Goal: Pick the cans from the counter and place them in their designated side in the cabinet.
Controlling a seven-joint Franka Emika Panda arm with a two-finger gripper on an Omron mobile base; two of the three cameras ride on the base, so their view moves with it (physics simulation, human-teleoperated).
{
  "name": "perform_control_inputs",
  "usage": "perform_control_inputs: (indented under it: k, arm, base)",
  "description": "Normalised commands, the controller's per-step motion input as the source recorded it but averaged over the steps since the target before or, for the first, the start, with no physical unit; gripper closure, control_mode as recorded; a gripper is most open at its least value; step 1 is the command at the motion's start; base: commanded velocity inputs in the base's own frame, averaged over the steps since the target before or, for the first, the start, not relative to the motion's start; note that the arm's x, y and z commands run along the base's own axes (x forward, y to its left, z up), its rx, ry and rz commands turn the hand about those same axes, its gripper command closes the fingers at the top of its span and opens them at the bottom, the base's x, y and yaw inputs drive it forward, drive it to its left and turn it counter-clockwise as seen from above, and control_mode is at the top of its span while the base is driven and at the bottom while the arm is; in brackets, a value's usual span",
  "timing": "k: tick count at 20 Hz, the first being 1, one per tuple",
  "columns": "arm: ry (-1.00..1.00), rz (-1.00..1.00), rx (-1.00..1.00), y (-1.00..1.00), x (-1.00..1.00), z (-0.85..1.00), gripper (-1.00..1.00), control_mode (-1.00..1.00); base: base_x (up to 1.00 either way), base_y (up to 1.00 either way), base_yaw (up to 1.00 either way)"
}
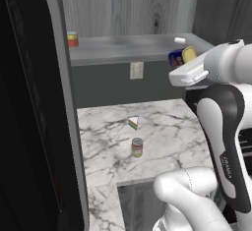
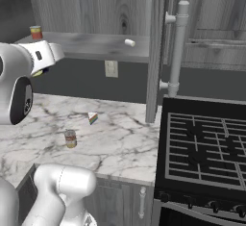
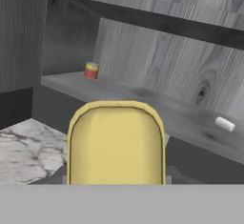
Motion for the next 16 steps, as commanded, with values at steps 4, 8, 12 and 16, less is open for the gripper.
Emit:
perform_control_inputs:
  k: [4, 8, 12, 16]
  arm:
    - [-0.02, 0.03, 0.01, 0.08, 0.21, 0.01, 1.00, -1.00]
    - [0.00, 0.04, 0.01, 0.01, 0.13, 0.00, 1.00, -1.00]
    - [0.00, 0.04, 0.03, 0.03, 0.15, 0.03, 1.00, -1.00]
    - [0.00, 0.04, 0.03, 0.03, 0.19, 0.07, 1.00, -1.00]
  base:
    - [0.00, 0.00, 0.00]
    - [0.00, 0.00, 0.00]
    - [0.00, 0.00, 0.00]
    - [0.00, 0.00, 0.00]
